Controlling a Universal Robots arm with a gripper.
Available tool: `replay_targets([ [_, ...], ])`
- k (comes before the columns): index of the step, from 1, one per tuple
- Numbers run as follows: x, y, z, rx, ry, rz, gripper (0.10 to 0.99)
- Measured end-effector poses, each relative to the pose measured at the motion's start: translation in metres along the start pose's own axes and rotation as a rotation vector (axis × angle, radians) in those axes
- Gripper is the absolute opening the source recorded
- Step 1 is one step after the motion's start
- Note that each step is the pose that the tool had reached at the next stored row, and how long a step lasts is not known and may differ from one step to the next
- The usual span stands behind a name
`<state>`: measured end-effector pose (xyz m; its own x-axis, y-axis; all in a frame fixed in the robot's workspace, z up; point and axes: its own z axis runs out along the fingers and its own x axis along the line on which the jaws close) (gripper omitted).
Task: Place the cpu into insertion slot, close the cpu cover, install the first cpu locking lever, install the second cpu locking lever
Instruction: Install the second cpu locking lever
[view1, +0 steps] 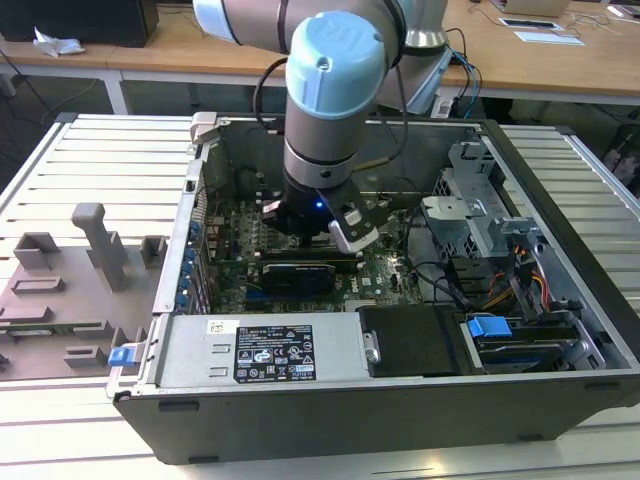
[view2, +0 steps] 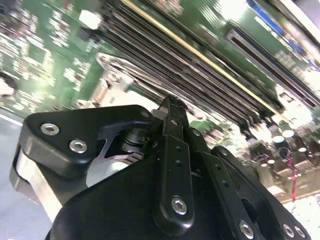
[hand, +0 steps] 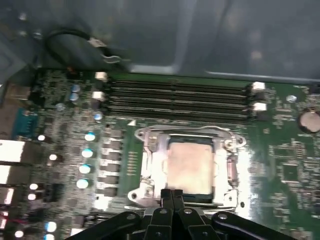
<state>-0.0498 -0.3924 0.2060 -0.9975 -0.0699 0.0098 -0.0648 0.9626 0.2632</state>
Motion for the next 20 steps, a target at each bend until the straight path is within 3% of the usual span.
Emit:
replay_targets([
  [2, -0.0082, 0.0003, 0.0000, 0.000, 0.0011, 0.000, 0.106],
  [4, -0.0107, 0.0018, 0.0003, 0.006, 0.0013, 0.000, 0.106],
  [10, -0.0149, 0.0107, 0.0021, 0.082, 0.0063, 0.003, 0.106],
  [13, -0.0167, 0.0277, 0.0049, 0.120, 0.0087, 0.004, 0.106],
  [15, -0.0171, 0.0341, 0.0058, 0.137, 0.0097, 0.004, 0.106],
  [16, -0.0176, 0.0437, 0.0016, 0.160, 0.0113, 0.005, 0.106],
  [20, -0.0177, 0.0513, -0.0167, 0.162, 0.0115, 0.005, 0.106],
])
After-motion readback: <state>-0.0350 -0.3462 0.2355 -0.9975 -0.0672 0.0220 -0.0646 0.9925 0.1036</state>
